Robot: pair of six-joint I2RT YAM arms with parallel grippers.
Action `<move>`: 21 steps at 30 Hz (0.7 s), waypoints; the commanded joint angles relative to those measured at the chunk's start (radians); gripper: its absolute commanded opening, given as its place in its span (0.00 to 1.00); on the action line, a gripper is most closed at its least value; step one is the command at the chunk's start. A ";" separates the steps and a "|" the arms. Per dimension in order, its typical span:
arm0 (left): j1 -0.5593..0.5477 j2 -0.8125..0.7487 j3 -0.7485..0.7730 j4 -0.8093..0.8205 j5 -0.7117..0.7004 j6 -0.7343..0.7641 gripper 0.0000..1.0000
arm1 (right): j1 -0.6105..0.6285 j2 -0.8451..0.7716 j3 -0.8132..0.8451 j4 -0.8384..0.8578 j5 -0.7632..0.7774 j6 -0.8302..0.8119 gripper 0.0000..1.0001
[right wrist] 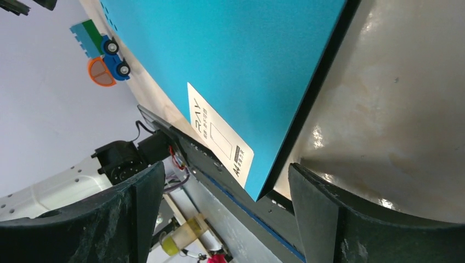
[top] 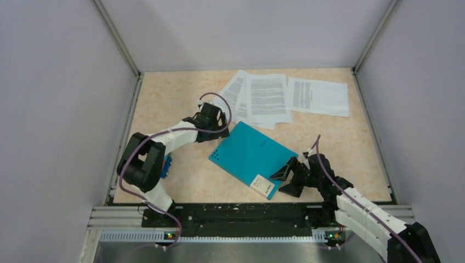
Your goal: Put the files into the folder
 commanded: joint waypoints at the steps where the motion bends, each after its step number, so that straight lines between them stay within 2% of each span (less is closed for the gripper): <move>1: 0.007 0.033 0.048 0.010 0.024 -0.010 0.98 | 0.003 -0.014 -0.028 0.128 -0.019 0.049 0.81; 21: 0.012 0.057 0.025 0.028 0.086 -0.005 0.97 | 0.003 -0.032 -0.161 0.354 0.071 0.103 0.76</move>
